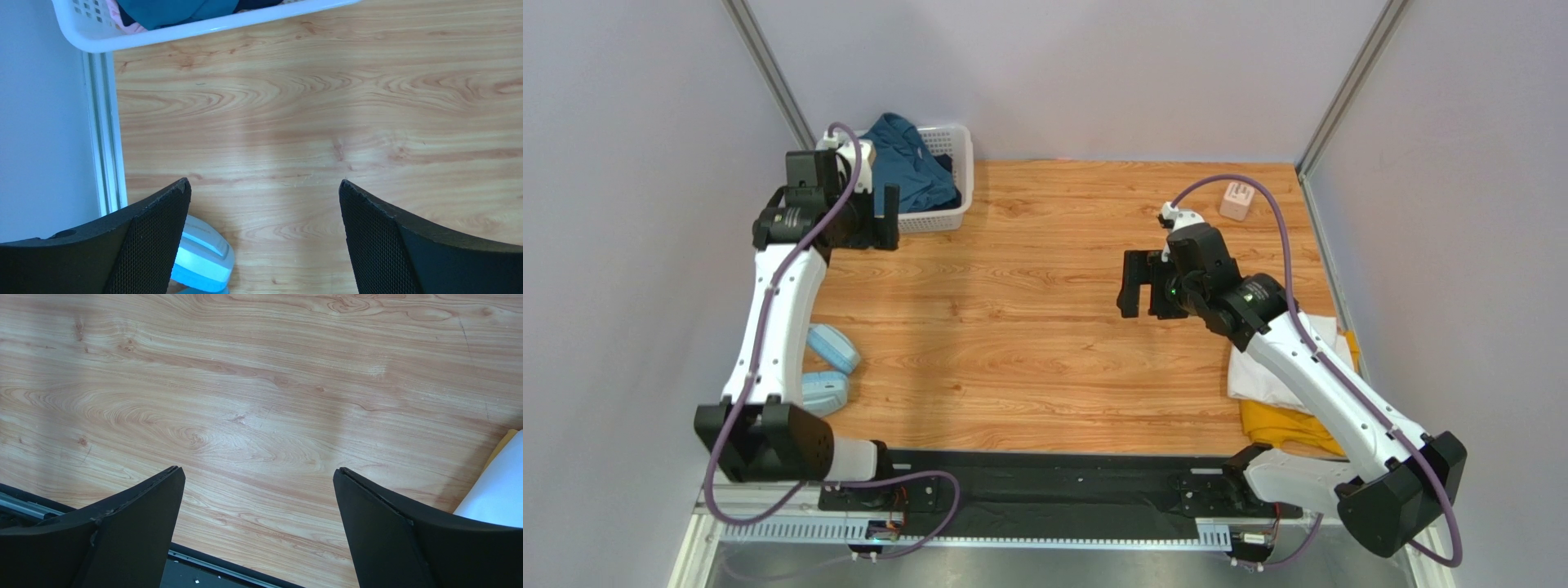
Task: Fold and stack the t-shirts
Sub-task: Grab crumpled tshirt from bin with the left arm
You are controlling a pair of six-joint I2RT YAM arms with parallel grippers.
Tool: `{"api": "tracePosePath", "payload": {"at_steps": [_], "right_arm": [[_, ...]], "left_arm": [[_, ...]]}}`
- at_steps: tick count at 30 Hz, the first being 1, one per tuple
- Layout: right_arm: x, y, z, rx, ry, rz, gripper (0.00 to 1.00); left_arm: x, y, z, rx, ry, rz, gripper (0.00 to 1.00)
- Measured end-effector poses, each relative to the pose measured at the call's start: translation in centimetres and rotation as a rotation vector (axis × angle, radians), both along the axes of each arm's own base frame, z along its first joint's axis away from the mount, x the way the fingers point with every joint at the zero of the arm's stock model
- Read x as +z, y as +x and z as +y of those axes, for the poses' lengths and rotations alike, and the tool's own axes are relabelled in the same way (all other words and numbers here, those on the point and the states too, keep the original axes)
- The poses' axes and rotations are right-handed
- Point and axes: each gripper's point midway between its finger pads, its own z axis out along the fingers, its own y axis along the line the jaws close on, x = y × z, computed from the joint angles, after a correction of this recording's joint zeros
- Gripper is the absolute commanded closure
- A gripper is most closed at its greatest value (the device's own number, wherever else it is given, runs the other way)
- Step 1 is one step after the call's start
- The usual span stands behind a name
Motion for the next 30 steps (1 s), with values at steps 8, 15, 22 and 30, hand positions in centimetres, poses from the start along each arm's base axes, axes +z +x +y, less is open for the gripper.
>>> {"api": "tracePosePath", "payload": {"at_steps": [8, 15, 22, 30], "right_arm": [[-0.2, 0.5, -0.8, -0.037, -0.034, -0.018, 0.00], [1.4, 0.2, -1.1, -0.043, -0.006, -0.069, 0.00], [4.4, -0.4, -1.2, -0.033, 0.079, -0.183, 0.00], [3.1, -0.5, -0.1, 0.014, 0.110, -0.174, 0.00]], "left_arm": [[-2.3, 5.8, 0.9, 0.038, 0.018, 0.041, 0.03], [-1.5, 13.1, 2.0, 0.082, 0.052, -0.018, 0.03], [-5.8, 19.7, 3.3, 0.139, 0.111, 0.008, 0.03], [-9.1, 26.5, 3.9, 0.156, 0.147, -0.026, 0.01]]}}
